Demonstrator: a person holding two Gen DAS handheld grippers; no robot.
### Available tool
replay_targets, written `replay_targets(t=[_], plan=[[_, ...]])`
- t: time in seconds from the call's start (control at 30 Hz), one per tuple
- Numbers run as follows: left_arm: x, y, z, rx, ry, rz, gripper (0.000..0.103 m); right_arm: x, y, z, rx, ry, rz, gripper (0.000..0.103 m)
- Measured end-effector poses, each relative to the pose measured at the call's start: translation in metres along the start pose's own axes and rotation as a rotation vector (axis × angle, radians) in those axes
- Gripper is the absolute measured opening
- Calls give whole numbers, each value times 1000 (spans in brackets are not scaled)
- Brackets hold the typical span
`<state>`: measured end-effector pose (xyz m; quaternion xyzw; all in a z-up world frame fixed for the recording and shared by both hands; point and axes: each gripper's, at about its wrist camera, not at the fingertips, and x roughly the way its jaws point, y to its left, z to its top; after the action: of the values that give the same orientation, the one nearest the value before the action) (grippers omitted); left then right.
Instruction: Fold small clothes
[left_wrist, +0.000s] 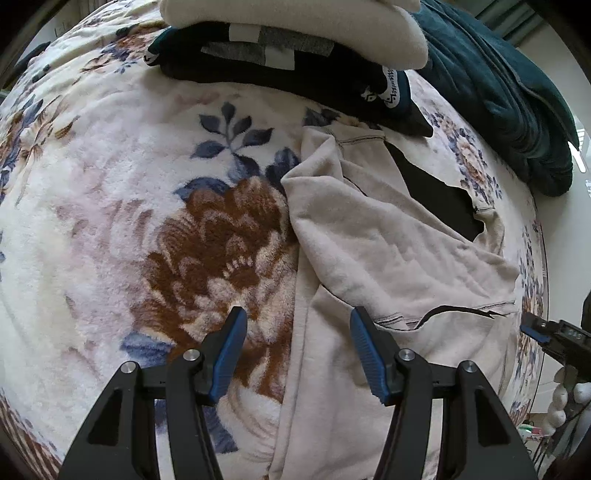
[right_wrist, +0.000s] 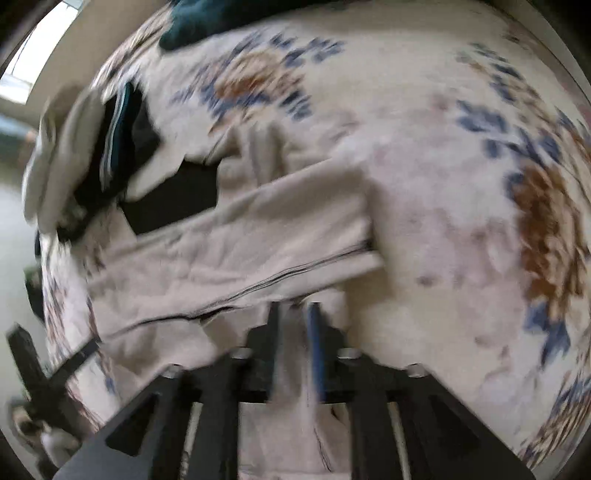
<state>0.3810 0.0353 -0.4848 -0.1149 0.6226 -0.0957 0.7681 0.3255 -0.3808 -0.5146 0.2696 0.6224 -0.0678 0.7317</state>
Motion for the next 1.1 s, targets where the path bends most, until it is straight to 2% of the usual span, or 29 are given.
replay_targets(t=[0.07,0.23,0.27,0.3,0.33,0.43,0.5,0.57,0.63,0.67,0.83,0.93,1.1], plan=[[1,1,-1,-1,3,0,55,-1,-11,-1,35,28,22,35],[3,-1,-2,-1,14,-8,55,26,-29,-11,85,135,95,34],[4,-2,-3,2,18,-8,55,27,-32,-14,102,109,97,18],[6,-4,-3,7,20,-3,55,27,-34,-15,109,93,80,10],[7,-5,-3,12,23,2,55,30,-36,-13,114,88,54,9],[10,-4,0,5,36,16,55,30,-35,-8,136,107,91,9],[5,-5,7,-8,22,10,55,20,-27,-3,109,102,76,14],[-3,-8,22,-12,-1,-10,56,6,-17,5,69,75,73,41],[-4,-16,46,2,-7,-21,57,-7,-3,17,29,38,81,53],[-3,-21,58,21,-8,-20,60,-9,3,26,10,33,82,54],[21,-48,115,135,-18,17,61,11,26,84,-6,23,43,54],[42,-60,136,206,16,34,61,35,44,122,-32,32,35,54],[77,-65,149,269,98,61,61,72,71,157,-98,87,-4,54]])
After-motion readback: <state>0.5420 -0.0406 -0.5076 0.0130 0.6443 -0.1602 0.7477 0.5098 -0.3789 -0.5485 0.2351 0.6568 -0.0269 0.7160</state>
